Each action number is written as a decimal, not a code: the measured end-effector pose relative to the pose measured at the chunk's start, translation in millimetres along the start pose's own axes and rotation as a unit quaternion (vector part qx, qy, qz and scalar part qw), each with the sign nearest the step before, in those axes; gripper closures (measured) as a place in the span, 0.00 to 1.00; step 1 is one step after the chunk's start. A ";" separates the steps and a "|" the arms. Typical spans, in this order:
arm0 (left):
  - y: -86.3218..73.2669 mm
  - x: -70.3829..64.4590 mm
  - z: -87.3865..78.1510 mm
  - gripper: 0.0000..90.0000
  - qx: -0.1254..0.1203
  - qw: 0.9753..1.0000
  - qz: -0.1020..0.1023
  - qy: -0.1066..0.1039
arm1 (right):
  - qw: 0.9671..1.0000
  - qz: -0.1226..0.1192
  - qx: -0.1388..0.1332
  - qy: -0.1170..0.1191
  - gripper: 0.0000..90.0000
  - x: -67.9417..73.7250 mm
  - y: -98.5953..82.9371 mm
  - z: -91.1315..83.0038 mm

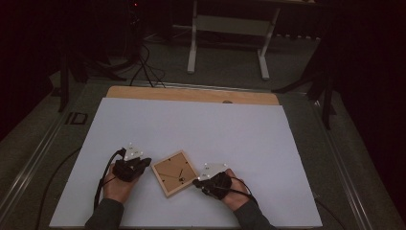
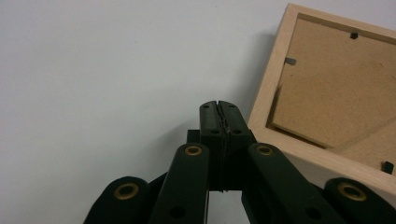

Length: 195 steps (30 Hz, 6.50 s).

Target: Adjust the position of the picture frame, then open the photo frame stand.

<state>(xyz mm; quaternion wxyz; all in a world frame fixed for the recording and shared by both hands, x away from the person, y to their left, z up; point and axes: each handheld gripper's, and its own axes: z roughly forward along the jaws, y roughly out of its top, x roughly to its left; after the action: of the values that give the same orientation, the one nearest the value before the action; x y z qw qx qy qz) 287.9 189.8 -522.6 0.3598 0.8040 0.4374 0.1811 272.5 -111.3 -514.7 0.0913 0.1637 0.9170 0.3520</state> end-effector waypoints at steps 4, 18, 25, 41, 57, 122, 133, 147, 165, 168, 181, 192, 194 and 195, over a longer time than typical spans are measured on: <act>-0.2 0.0 1.3 1.00 0.001 1.000 0.000 -0.009 | 1.000 -0.002 -0.001 0.003 1.00 -0.4 -0.2 0.4; -0.7 1.2 1.9 1.00 0.006 1.000 -0.004 -0.015 | 1.000 0.002 0.013 0.001 1.00 1.0 -1.0 7.7; -0.7 -2.0 3.7 1.00 0.012 1.000 0.003 -0.025 | 0.999 0.025 0.015 -0.017 1.00 -4.0 -1.6 7.4; 1.0 -11.9 6.2 1.00 0.012 0.999 0.014 -0.049 | 0.998 0.049 0.014 -0.038 1.00 -10.3 -2.3 7.9; 1.6 -13.4 6.2 1.00 0.015 0.998 0.018 -0.050 | 1.000 0.004 0.020 0.006 1.00 -0.7 -0.4 10.1; 2.8 -44.6 4.8 1.00 0.057 0.997 0.029 -0.036 | 0.990 0.125 -0.009 -0.064 1.00 -22.0 -9.7 -1.4; 16.5 -48.1 23.8 1.00 0.044 0.998 0.027 -0.040 | 0.984 0.148 -0.014 -0.101 1.00 -37.5 -14.2 -3.5; 28.8 -49.5 45.0 1.00 0.050 0.998 0.023 -0.024 | 0.978 0.162 -0.017 -0.129 1.00 -46.9 -16.8 -5.9; 29.6 -49.1 46.1 1.00 0.049 0.998 0.019 -0.023 | 0.977 0.161 -0.031 -0.135 1.00 -49.0 -16.1 -5.4; 29.2 -47.9 46.1 0.99 0.048 0.998 0.019 -0.026 | 0.978 0.160 -0.031 -0.134 1.00 -50.7 -16.0 -4.9; 30.1 -32.8 37.7 0.69 0.024 0.999 -0.018 -0.011 | 0.974 0.158 -0.054 -0.155 0.90 -51.1 -14.6 -10.2; 35.7 -37.9 28.2 0.61 -0.003 1.000 -0.013 -0.020 | 0.977 0.146 -0.076 -0.137 0.99 -46.8 -10.6 -8.5; 37.3 -38.4 26.7 0.60 -0.007 1.000 -0.013 -0.023 | 0.977 0.146 -0.077 -0.133 1.00 -46.4 -10.8 -7.4; 37.9 -38.7 26.0 0.60 -0.009 1.000 -0.015 -0.025 | 0.978 0.147 -0.076 -0.131 1.00 -46.2 -10.7 -6.8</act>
<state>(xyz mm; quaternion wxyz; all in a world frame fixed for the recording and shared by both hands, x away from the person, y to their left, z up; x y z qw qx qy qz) 304.0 133.0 -511.4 0.3806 0.7982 0.4390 0.1592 311.0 -139.8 -514.6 0.1703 0.3337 0.8337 0.4058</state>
